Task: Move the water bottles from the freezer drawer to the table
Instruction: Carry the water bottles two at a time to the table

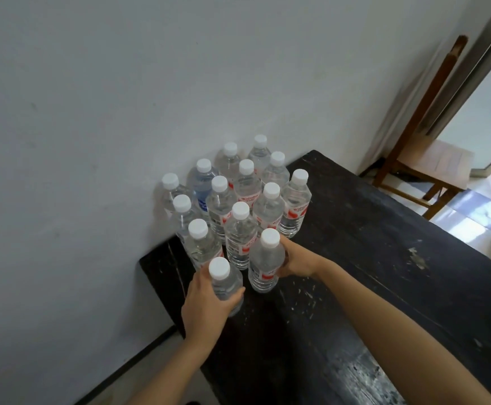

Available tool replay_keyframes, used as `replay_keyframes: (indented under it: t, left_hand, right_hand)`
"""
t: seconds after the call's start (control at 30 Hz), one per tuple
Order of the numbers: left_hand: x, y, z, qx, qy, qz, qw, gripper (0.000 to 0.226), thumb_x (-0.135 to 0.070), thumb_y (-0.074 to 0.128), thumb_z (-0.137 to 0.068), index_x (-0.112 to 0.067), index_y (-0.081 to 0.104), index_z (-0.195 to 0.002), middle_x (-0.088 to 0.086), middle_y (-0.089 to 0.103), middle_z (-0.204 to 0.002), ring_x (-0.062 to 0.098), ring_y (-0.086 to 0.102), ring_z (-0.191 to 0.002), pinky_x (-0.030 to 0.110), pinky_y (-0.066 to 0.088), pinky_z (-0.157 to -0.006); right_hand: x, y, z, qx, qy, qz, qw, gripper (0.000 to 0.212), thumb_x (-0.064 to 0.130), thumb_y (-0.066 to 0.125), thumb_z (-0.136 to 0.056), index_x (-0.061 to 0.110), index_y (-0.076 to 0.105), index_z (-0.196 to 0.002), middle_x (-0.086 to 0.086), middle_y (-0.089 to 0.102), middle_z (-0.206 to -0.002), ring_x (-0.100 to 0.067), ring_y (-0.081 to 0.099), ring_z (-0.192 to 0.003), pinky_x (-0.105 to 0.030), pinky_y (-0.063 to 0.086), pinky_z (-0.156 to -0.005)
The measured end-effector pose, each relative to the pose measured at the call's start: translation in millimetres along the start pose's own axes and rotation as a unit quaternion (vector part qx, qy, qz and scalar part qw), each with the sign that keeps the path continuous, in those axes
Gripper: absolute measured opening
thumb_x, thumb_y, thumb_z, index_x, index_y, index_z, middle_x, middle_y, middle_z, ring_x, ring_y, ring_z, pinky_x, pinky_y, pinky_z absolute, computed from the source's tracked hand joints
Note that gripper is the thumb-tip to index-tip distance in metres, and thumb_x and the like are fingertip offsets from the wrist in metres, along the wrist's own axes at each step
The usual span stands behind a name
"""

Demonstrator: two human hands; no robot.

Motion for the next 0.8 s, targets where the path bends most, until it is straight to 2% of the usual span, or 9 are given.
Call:
replay_keyframes:
  t: [0.13,0.23,0.33,0.43,0.6,0.8]
  left_hand:
    - [3,-1,1,0.045,0.017,-0.003,0.999,0.088,-0.039,0.081,-0.062,-0.021,0.034,-0.134,0.001,0.046,-0.132,0.021,0.046,-0.122,0.042,0.045,-0.093]
    - [8,-8,3,0.066,0.054,0.007,0.996,0.092,-0.030,0.082,-0.063,-0.018,0.031,-0.138,0.004,0.040,-0.138,0.022,0.038,-0.128,0.036,0.036,-0.099]
    - [14,-17,3,0.067,0.065,-0.001,0.996,0.089,-0.027,0.081,-0.066,-0.017,0.031,-0.138,0.008,0.039,-0.139,0.024,0.036,-0.129,0.035,0.034,-0.102]
    - [17,-30,6,0.063,0.078,0.022,0.995,0.078,-0.023,0.078,-0.070,-0.019,0.035,-0.136,0.008,0.045,-0.133,0.025,0.046,-0.122,0.041,0.040,-0.101]
    - [8,-45,11,0.095,0.142,0.052,0.984,0.064,-0.018,0.071,-0.077,-0.013,0.039,-0.133,0.010,0.051,-0.128,0.024,0.051,-0.113,0.036,0.043,-0.090]
    - [6,-71,23,0.185,0.259,0.046,0.947,0.060,-0.024,0.067,-0.081,-0.014,0.039,-0.133,0.009,0.048,-0.131,0.025,0.048,-0.118,0.041,0.047,-0.091]
  right_hand:
    - [-4,7,11,-0.060,0.004,-0.066,0.996,0.102,-0.014,0.064,-0.068,0.037,0.016,-0.141,0.000,0.031,-0.145,-0.023,0.029,-0.136,-0.049,0.033,-0.109]
    - [-14,13,37,-0.155,0.033,-0.094,0.983,0.097,0.000,0.072,-0.072,0.029,0.016,-0.145,-0.003,0.027,-0.150,-0.021,0.025,-0.139,-0.038,0.028,-0.110]
    - [-21,18,70,-0.268,0.047,-0.041,0.961,0.076,0.016,0.072,-0.078,0.020,0.030,-0.141,-0.003,0.036,-0.146,-0.018,0.033,-0.135,-0.033,0.028,-0.109]
    - [-23,30,109,-0.337,0.067,0.014,0.939,0.063,0.025,0.070,-0.080,0.019,0.041,-0.136,-0.002,0.044,-0.141,-0.016,0.039,-0.130,-0.029,0.031,-0.107]
    - [-13,60,161,-0.398,0.102,0.039,0.911,0.058,0.027,0.068,-0.083,0.017,0.043,-0.135,-0.001,0.044,-0.140,-0.016,0.038,-0.129,-0.025,0.030,-0.104]
    - [17,134,214,-0.492,0.158,0.070,0.853,0.057,0.028,0.066,-0.084,0.015,0.043,-0.135,-0.002,0.044,-0.140,-0.016,0.037,-0.130,-0.018,0.026,-0.101]
Point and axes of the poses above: each hand's wrist, its own z-axis away from the middle knuckle, its own y-axis out of the palm, x = y × z, the point moved 3 cm from there along -z, towards the middle knuckle
